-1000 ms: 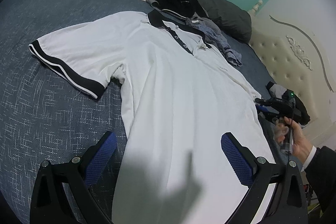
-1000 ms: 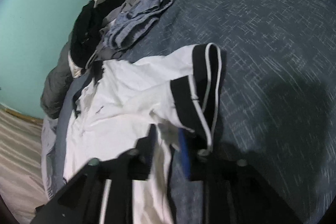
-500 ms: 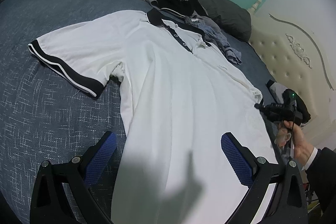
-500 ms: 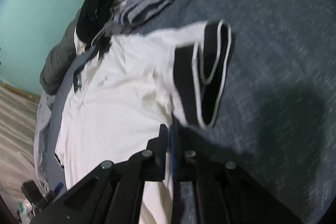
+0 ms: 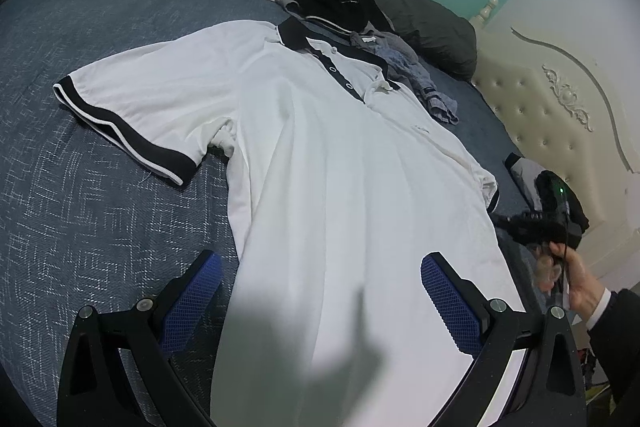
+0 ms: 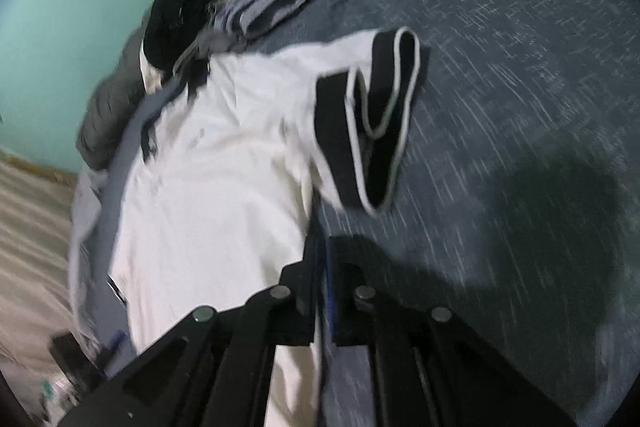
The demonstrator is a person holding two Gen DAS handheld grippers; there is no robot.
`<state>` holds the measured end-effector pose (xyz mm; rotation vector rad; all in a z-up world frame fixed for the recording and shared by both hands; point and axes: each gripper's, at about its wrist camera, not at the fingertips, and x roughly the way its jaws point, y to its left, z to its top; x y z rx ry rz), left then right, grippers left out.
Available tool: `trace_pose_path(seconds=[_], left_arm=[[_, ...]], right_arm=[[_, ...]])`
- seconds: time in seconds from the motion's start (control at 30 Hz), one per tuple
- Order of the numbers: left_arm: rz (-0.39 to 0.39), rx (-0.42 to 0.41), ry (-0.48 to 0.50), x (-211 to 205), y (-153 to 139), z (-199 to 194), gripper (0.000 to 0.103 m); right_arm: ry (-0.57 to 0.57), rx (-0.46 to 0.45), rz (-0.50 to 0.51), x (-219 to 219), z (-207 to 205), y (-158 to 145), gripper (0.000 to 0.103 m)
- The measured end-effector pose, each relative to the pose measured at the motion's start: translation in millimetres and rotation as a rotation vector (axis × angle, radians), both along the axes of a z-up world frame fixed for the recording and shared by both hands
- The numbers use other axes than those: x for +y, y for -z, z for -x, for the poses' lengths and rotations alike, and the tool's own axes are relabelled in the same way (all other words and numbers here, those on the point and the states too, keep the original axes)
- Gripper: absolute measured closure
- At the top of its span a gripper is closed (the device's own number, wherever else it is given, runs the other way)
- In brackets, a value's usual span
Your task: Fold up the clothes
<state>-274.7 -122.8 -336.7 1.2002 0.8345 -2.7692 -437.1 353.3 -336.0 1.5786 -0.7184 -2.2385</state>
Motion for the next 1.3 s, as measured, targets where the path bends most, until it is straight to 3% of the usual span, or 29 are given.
trace_pose_path(seconds=[0.13,0.37,0.67,1.07,1.2,1.3], left_arm=[[-0.003,0.009,0.003,2,-3,0,0.001],[-0.010,0.023,0.011,5,-8,-2,0.001],[-0.016,0.029,0.021,9,-10,-2,0.001],[-0.023,0.034,0.024,11,-11,-3,0.001],[-0.021,0.038,0.027,12,-13,-4,0.001],[-0.023,0.038,0.025,12,-12,-4,0.001]], right_arm=[[-0.028,-0.015,-0.033,-4,-20,-1,0.077],[-0.096,0.034,-0.237,-29,-45,-11,0.077],[-0.226,0.078,-0.356,-70,-69,-12,0.077],[-0.332,0.094,-0.393,-93,-95,-16,0.079],[-0.296,0.096,-0.296,-84,-94,-23,0.079],[-0.208,0.101,-0.260,-69,-88,-31,0.079]])
